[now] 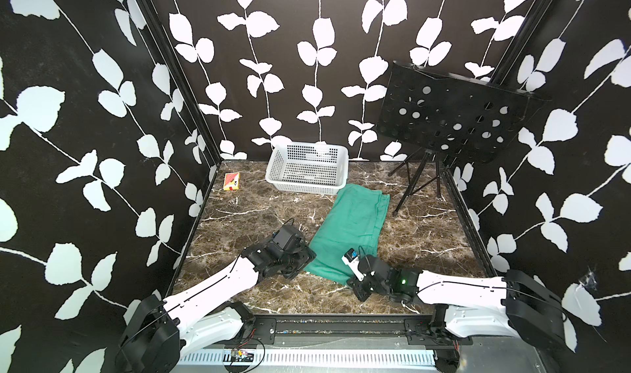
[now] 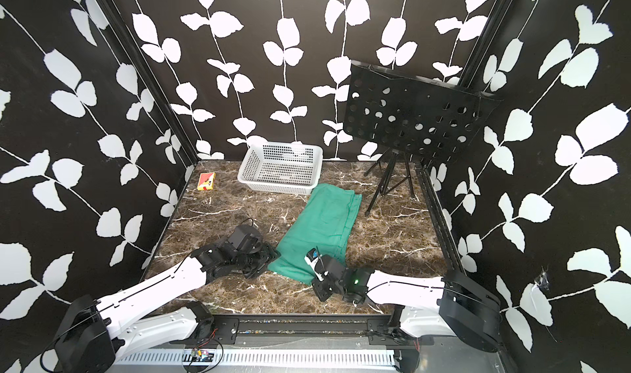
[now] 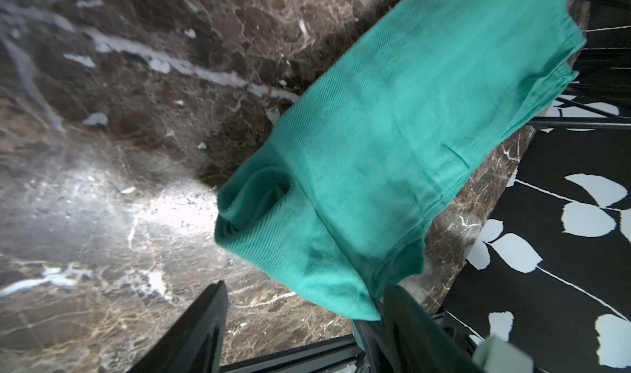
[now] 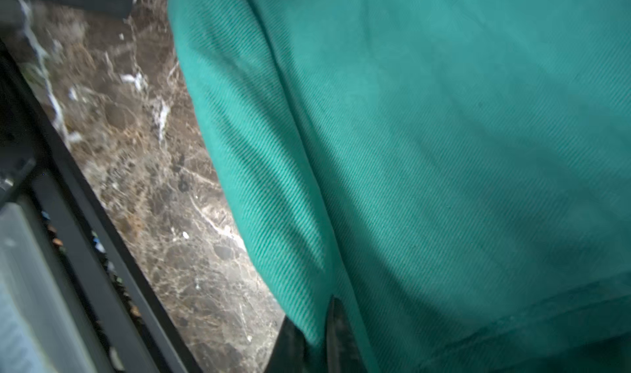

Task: Roll up the long pants
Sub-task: Roll the long pant at the center of the board.

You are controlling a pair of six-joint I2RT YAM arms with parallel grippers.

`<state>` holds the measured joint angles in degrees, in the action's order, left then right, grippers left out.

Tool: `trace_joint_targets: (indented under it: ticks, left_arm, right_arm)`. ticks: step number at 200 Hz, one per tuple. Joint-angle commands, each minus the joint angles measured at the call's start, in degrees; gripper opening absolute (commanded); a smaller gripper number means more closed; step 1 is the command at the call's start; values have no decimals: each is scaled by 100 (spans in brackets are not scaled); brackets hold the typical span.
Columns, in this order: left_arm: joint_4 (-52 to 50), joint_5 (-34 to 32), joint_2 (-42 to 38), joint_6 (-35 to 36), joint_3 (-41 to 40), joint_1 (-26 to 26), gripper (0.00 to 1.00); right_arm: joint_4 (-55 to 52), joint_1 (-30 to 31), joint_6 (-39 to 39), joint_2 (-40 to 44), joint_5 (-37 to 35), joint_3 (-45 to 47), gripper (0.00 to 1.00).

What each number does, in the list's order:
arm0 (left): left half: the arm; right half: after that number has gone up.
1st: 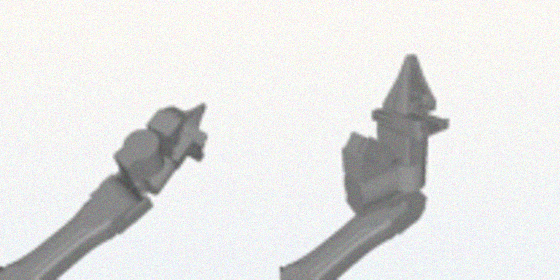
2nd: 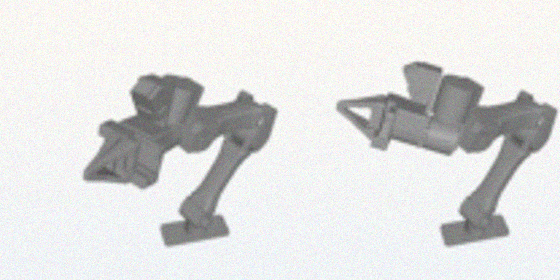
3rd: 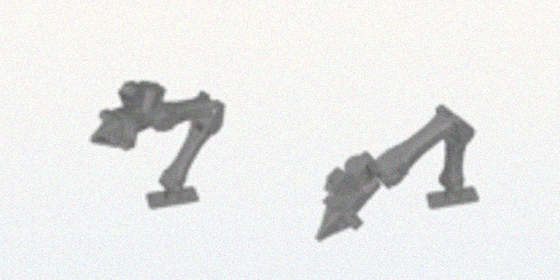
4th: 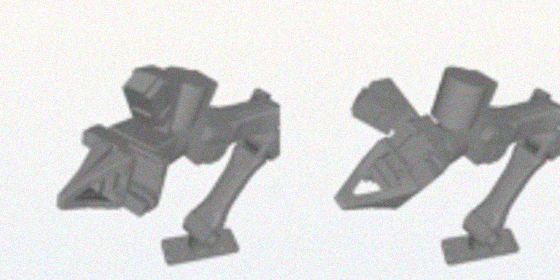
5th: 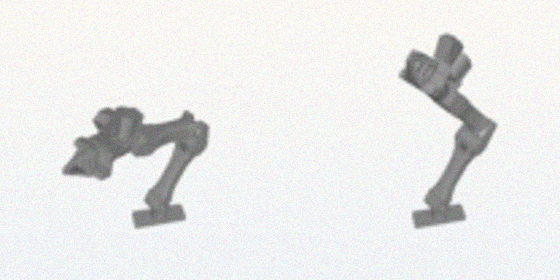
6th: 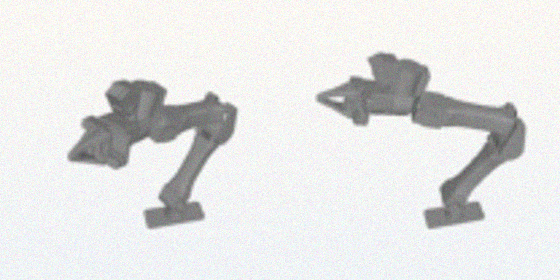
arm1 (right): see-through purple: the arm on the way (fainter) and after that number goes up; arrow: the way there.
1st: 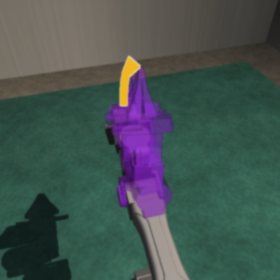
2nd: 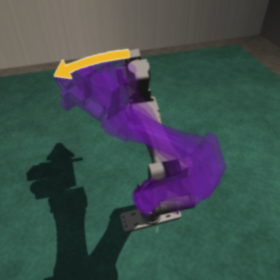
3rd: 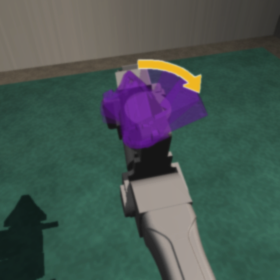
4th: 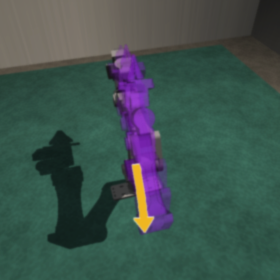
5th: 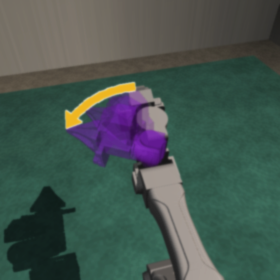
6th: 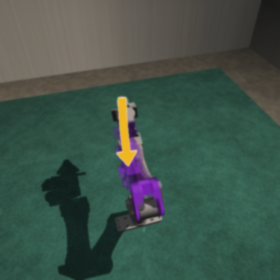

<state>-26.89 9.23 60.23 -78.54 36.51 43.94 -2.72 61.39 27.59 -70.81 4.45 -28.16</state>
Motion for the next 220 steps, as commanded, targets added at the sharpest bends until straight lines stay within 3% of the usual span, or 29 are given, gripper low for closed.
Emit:
trace_joint_targets:
  ticks: [1,34,83,114,143,160,170,194,220]
  left_arm:
    - [139,156,-249,-489,-305,132,71]
    - [749,191,-280,-882,-705,180,74]
    - [1664,376,726,-874,-645,182,75]
    - [2020,283,1434,-775,-425,159,62]
    - [1781,314,1990,-518,-24,123,37]
    - [1379,175,2079,-558,122,124,13]
    - [1145,70,2086,-638,176,120,5]
    - [969,92,2216,-706,355,111,2]
    - [731,364,2537,-669,685,106,0]
  right_arm:
    - [272,-448,517,-206,1278,138,0]
    - [670,-901,969,-712,2297,201,0]
    - [668,-1102,1121,-859,2540,213,0]
    - [538,-1292,1131,-634,2511,395,0]
    - [-10,-1372,908,-353,2035,399,0]
    - [-320,-1375,748,-135,1444,390,34]
    - [-235,-1368,613,78,1172,469,46]
    - [115,-1147,-44,675,508,568,53]
    - [94,-199,-1559,923,-796,310,59]
